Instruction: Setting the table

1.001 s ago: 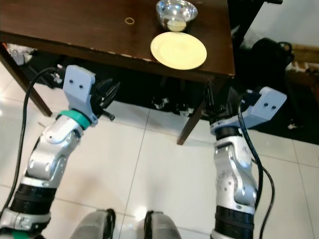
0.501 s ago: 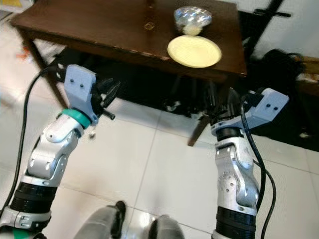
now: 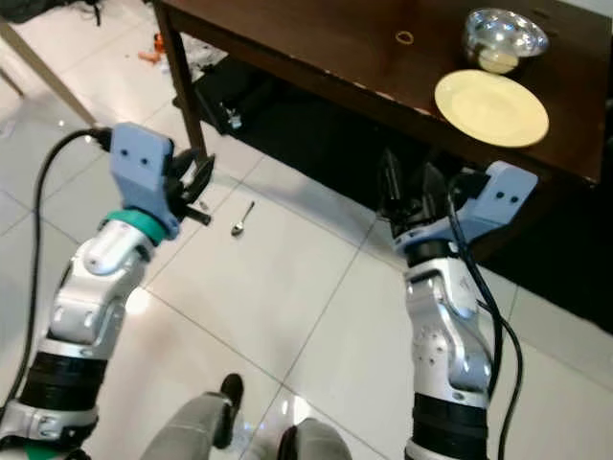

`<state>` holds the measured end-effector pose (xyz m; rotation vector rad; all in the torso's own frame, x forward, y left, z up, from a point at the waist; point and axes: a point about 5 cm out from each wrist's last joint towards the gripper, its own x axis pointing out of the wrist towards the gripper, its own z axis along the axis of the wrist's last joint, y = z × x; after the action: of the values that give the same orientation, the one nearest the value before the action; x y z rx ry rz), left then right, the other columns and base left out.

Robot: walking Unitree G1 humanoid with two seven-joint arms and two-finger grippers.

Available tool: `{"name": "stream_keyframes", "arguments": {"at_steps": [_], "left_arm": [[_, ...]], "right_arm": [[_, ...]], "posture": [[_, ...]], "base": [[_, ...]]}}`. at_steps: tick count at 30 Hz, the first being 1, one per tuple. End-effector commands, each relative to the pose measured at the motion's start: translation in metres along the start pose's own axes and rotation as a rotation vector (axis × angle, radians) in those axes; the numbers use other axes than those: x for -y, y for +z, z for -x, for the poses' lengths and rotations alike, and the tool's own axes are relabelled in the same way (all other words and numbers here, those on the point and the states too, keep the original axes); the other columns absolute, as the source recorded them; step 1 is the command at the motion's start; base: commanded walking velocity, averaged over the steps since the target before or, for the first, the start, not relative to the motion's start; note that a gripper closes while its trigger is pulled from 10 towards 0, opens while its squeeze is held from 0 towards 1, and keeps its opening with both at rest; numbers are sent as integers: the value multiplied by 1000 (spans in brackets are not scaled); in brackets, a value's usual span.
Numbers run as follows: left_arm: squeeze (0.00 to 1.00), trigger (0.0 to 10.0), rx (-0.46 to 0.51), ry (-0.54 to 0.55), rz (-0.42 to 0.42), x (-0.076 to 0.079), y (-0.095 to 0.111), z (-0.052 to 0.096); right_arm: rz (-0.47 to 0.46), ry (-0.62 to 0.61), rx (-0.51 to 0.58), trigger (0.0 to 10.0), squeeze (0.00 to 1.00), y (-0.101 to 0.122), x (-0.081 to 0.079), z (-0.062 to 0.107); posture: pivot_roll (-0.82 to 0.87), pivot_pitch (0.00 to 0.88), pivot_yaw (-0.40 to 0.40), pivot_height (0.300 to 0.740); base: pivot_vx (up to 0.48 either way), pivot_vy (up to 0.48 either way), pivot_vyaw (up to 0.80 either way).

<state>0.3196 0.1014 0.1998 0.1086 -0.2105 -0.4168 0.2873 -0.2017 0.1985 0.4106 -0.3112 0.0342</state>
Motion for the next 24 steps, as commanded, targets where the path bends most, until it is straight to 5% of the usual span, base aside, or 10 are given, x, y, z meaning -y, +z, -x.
{"name": "stream_keyframes", "arguments": {"at_steps": [1, 24], "left_arm": [[0, 10000, -27, 11, 1, -2, -6, 2], [0, 10000, -62, 76, -32, -9, -10, -3]], "right_arm": [[-1, -4, -26, 10000, 0, -5, 1, 3], [-10, 14, -27, 10000, 0, -6, -2, 3]], "posture": [[114, 76, 11, 740], [114, 69, 12, 740]], "base": [[0, 0, 775], [0, 0, 773]]}}
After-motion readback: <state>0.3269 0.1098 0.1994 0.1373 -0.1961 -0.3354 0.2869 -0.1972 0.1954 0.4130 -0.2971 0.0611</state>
